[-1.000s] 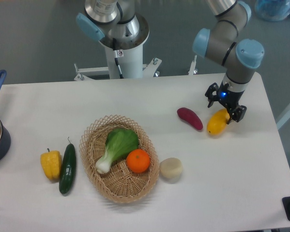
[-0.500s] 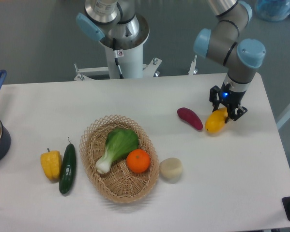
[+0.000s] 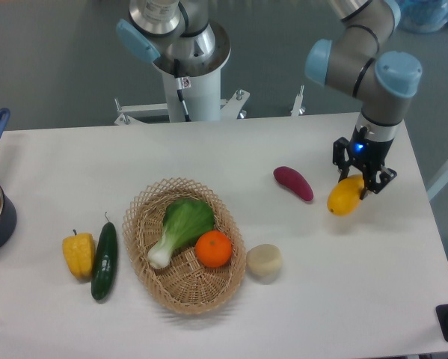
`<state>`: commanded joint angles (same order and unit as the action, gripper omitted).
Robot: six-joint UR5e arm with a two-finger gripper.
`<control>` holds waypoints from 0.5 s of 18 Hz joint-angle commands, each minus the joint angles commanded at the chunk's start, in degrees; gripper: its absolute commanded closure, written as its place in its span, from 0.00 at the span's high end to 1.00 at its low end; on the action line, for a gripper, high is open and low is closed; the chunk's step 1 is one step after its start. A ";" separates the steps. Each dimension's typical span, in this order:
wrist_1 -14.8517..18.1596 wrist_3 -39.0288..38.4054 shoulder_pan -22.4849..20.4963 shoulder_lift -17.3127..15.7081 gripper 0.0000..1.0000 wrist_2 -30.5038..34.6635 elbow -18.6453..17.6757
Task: Pick up the mango from the table
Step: 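Lift the grasped mango up off the table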
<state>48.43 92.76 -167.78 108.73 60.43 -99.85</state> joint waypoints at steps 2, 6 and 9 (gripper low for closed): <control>-0.09 -6.34 0.52 -0.18 0.07 -7.66 1.84; -0.09 -18.46 4.82 -2.47 0.07 -14.72 5.36; -0.17 -26.47 8.60 -3.43 0.07 -14.82 8.35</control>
<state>48.25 66.29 -159.18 105.30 45.62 -91.50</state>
